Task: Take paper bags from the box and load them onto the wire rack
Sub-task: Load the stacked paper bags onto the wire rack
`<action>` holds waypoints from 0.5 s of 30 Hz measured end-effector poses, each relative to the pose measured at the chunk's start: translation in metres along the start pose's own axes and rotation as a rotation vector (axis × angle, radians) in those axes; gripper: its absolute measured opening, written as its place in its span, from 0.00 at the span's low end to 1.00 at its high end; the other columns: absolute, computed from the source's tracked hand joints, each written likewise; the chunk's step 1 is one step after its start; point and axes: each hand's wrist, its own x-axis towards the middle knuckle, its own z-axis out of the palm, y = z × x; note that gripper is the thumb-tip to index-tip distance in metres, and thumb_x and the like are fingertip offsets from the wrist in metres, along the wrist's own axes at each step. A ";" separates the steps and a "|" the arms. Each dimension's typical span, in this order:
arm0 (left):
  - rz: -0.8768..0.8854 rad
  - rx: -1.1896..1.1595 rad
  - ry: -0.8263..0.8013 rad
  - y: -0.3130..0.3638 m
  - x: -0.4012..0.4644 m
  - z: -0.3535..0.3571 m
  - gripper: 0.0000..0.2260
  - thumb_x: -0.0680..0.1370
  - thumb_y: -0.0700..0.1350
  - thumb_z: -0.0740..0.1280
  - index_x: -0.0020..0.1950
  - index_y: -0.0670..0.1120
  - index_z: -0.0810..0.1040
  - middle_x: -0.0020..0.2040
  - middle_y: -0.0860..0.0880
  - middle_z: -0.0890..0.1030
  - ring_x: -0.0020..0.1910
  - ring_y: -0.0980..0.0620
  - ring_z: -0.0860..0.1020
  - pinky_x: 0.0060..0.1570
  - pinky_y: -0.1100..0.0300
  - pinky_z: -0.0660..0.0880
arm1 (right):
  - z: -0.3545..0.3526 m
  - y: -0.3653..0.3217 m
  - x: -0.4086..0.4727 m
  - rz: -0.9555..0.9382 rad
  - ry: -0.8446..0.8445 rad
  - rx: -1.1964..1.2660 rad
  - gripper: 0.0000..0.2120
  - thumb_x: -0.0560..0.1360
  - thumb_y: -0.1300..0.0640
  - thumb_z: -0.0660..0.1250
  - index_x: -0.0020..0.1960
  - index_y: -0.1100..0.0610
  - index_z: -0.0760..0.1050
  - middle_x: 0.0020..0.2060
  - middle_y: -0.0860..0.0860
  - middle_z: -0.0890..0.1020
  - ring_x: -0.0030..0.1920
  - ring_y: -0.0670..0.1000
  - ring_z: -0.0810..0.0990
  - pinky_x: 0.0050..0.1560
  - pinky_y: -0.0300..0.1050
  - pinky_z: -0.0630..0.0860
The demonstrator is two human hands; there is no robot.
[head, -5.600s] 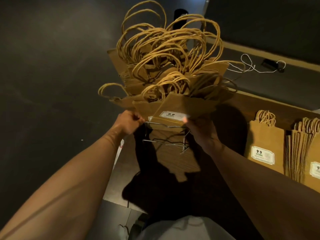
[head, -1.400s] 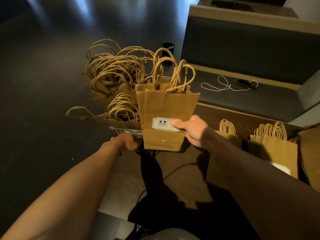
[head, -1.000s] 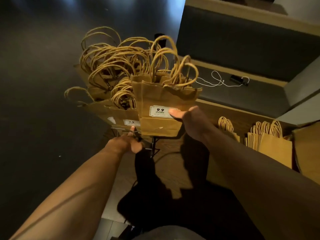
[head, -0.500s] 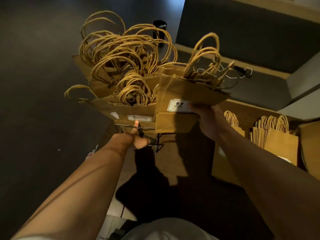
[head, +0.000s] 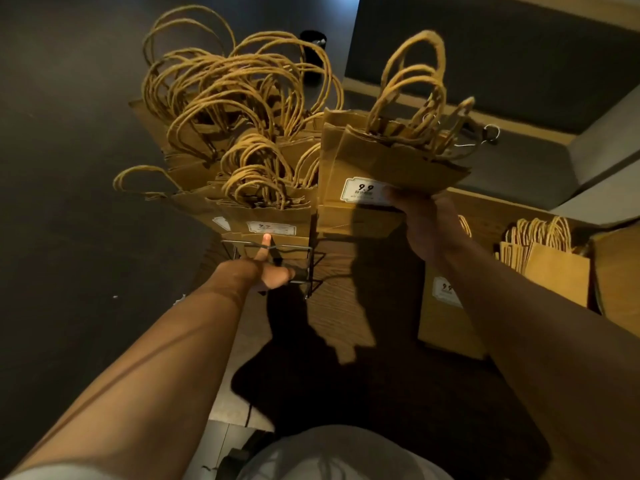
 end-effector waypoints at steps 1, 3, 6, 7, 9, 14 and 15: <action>0.009 0.002 -0.005 0.001 -0.002 0.000 0.37 0.82 0.59 0.59 0.81 0.53 0.38 0.79 0.41 0.58 0.73 0.40 0.66 0.68 0.51 0.69 | -0.002 0.003 -0.002 0.002 -0.010 0.010 0.19 0.74 0.69 0.68 0.63 0.60 0.74 0.60 0.60 0.80 0.62 0.60 0.78 0.63 0.63 0.73; 0.031 0.003 -0.004 0.003 -0.007 0.000 0.34 0.83 0.57 0.58 0.81 0.53 0.42 0.79 0.41 0.58 0.72 0.40 0.66 0.66 0.51 0.69 | -0.009 0.011 -0.010 0.040 -0.022 0.013 0.18 0.74 0.70 0.67 0.61 0.57 0.74 0.61 0.58 0.79 0.63 0.59 0.77 0.64 0.60 0.74; 0.081 0.063 0.009 0.003 -0.008 -0.001 0.28 0.83 0.56 0.56 0.81 0.53 0.50 0.81 0.45 0.53 0.76 0.40 0.61 0.72 0.46 0.64 | -0.025 0.025 -0.019 0.147 -0.050 0.012 0.18 0.74 0.68 0.67 0.61 0.55 0.75 0.62 0.55 0.79 0.64 0.58 0.76 0.66 0.59 0.71; 0.093 0.070 0.013 0.003 -0.008 0.000 0.28 0.83 0.56 0.56 0.81 0.53 0.51 0.81 0.46 0.52 0.77 0.40 0.59 0.73 0.45 0.62 | -0.030 0.029 -0.021 0.178 -0.038 0.015 0.18 0.74 0.68 0.68 0.61 0.55 0.75 0.62 0.55 0.79 0.64 0.58 0.76 0.67 0.59 0.70; 0.104 0.064 0.014 0.003 -0.006 -0.001 0.31 0.81 0.58 0.58 0.81 0.52 0.52 0.81 0.46 0.53 0.76 0.39 0.60 0.74 0.43 0.61 | -0.033 0.036 -0.022 0.229 -0.025 0.024 0.21 0.73 0.67 0.69 0.64 0.56 0.73 0.62 0.55 0.79 0.64 0.58 0.76 0.68 0.60 0.69; 0.080 0.052 0.061 0.006 -0.013 -0.001 0.28 0.84 0.52 0.57 0.80 0.45 0.52 0.80 0.43 0.55 0.77 0.39 0.59 0.74 0.49 0.61 | -0.026 0.048 -0.029 0.300 -0.061 0.062 0.29 0.69 0.65 0.71 0.69 0.62 0.68 0.64 0.58 0.78 0.65 0.60 0.75 0.70 0.63 0.65; 0.074 0.052 0.049 0.007 -0.015 -0.002 0.29 0.84 0.52 0.57 0.81 0.47 0.50 0.81 0.43 0.53 0.77 0.39 0.59 0.74 0.48 0.61 | -0.022 0.048 -0.029 0.291 -0.080 0.058 0.28 0.70 0.65 0.71 0.69 0.62 0.69 0.64 0.59 0.78 0.66 0.60 0.74 0.71 0.64 0.64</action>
